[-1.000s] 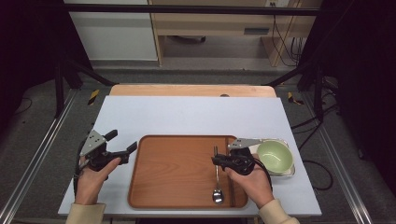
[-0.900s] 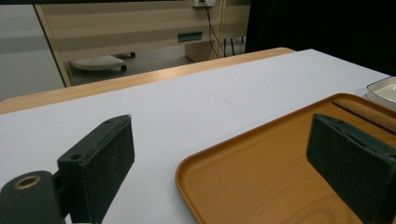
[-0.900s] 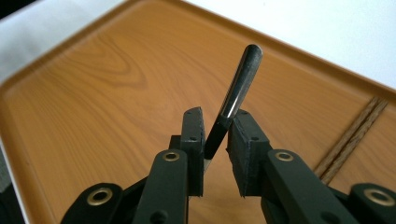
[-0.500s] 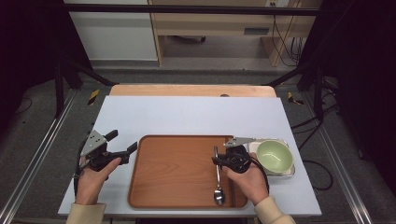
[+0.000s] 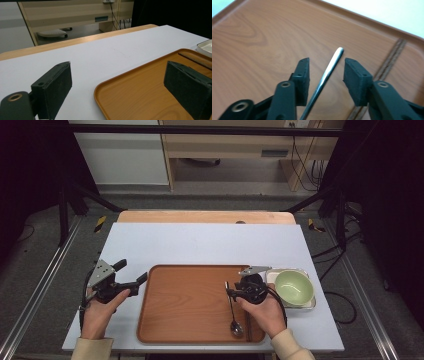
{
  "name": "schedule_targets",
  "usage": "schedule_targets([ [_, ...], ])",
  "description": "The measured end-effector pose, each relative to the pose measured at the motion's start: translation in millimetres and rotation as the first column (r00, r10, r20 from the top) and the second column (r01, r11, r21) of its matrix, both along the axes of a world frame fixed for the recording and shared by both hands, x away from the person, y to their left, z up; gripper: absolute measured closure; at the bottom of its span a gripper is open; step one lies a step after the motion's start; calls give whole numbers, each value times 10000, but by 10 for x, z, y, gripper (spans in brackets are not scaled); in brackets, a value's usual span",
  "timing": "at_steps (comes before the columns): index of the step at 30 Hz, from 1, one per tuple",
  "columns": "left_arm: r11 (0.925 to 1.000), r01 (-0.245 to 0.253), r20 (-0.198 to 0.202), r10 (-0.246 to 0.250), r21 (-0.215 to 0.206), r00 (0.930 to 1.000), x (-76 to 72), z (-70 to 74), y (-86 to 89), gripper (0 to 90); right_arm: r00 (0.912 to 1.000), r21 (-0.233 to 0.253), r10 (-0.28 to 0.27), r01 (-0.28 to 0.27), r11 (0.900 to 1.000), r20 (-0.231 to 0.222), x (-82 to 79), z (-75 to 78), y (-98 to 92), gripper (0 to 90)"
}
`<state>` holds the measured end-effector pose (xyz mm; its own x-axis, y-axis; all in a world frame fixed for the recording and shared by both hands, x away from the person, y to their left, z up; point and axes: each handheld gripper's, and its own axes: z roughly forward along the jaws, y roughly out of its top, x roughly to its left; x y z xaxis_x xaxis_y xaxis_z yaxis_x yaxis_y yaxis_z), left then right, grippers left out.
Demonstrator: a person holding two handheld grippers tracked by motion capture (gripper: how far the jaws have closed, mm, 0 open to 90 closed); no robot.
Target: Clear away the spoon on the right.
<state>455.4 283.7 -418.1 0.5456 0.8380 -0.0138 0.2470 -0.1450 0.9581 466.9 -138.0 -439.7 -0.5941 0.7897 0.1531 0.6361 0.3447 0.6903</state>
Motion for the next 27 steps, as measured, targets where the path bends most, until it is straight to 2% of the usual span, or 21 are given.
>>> schedule_targets([
  [3,10000,-26,11,26,-24,10000,2,-3,0,78,9994,-112,-297,299,9995,159,-14,15,0,513],
  [10,9998,3,46,-4,182,10000,5,-11,-27,77,9947,-351,-341,376,9987,967,-47,116,19,429],
  [14,9990,37,45,-39,435,10000,11,-25,-51,77,9909,-371,-472,522,9979,1261,-59,137,2,362],
  [18,9985,81,-6,-81,541,10000,22,-55,-80,74,9839,-44,-643,659,9978,1671,-88,108,-44,313],
  [20,9985,105,-26,-104,547,9999,32,-79,-101,67,9875,-210,-462,499,9985,1505,-86,105,-47,288],
  [22,9982,165,-68,-161,573,9998,38,-98,-114,56,9838,-110,-387,412,9991,1752,-83,118,-68,259],
  [27,9976,255,38,-258,639,9997,43,-107,-143,44,9778,163,-545,523,9985,2024,-114,157,-88,162],
])
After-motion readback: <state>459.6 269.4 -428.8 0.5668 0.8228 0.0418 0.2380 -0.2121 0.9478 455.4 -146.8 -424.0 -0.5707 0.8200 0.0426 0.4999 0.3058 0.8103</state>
